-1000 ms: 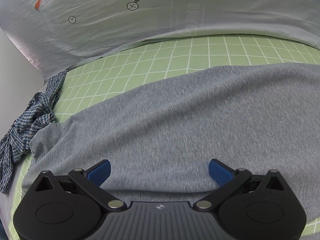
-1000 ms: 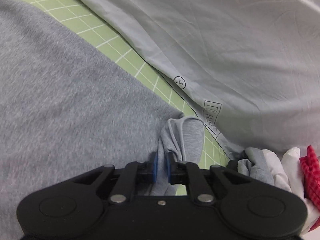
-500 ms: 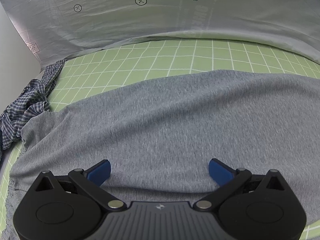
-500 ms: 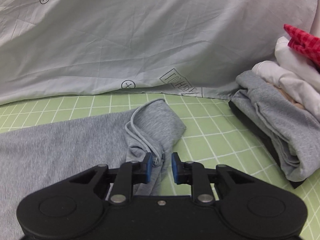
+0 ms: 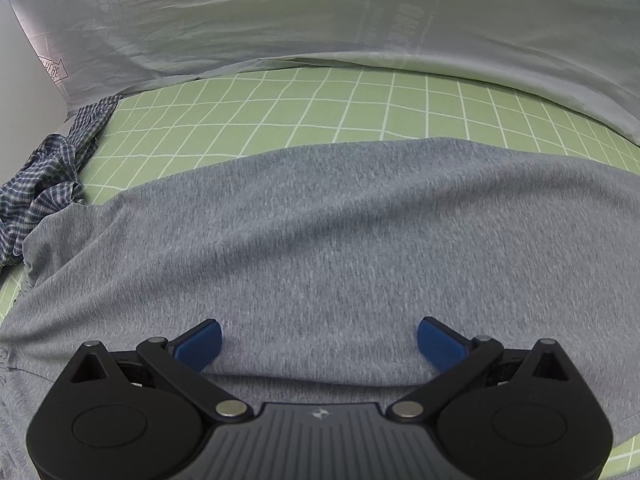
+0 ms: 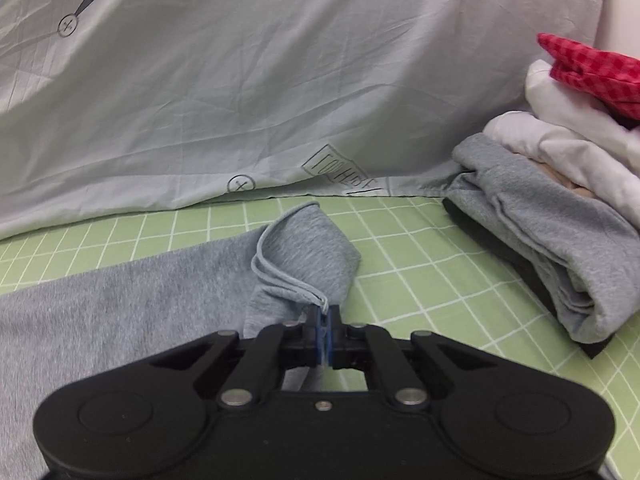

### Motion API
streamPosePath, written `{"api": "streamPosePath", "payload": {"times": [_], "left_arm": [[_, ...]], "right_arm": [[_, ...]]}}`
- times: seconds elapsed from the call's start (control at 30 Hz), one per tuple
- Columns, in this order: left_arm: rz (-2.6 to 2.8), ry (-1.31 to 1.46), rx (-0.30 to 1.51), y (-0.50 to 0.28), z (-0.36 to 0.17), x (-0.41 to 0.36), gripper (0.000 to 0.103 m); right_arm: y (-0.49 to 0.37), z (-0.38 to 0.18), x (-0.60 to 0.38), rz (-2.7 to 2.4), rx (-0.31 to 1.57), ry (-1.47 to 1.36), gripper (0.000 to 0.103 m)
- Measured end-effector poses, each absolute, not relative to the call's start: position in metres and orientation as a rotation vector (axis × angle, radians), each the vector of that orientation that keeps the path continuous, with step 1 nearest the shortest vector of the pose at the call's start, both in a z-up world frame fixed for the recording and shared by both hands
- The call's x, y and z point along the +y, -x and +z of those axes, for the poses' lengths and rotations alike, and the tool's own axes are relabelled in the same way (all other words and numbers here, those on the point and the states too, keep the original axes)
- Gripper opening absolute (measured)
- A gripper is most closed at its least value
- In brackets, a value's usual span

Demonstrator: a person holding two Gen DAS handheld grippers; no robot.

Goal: Fold clothes

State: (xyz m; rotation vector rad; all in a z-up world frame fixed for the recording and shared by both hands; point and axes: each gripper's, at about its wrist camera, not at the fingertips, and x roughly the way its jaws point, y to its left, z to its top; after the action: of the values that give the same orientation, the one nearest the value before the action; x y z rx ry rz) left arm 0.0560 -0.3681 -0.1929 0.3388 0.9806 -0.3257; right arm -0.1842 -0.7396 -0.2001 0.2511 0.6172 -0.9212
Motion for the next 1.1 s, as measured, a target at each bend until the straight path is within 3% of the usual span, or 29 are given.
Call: {"api": "streamPosePath", "payload": {"times": [0.13,0.37,0.47,0.73,0.97,1.1], "left_arm": [[-0.328,-0.338,0.984,-0.057,-0.193,-0.368,0.103],[-0.339,-0.346,0.986,-0.059,-0.193,-0.369,0.103],[-0.340,-0.355,0.985,-0.059,-0.193,-0.370,0.103],[-0.335,-0.356,0.982,-0.059,-0.193,-0.372,0.103],[-0.348,-0.316,1.002,-0.064,-0.194,-0.367,0.103],[-0.361,-0.261,1.030,-0.070,-0.197,-0.363,0.103]], "right_arm": [[0.224,-0.172,-0.737,-1.075,0.587,-0.215,0.002],[0.253,-0.198,-0.762,-1.237,0.879,-0.169,0.006],[0.246,-0.194,-0.754,-1.190,0.819,-0.144,0.020],[0.183,-0.213,-0.766,-0.819,0.731,-0.373,0.018],[0.140,-0.222,-0.810,-0.908,0.697,-0.330,0.020],[0.119,-0.226,-0.853,-0.947,0.689,-0.323,0.038]]}}
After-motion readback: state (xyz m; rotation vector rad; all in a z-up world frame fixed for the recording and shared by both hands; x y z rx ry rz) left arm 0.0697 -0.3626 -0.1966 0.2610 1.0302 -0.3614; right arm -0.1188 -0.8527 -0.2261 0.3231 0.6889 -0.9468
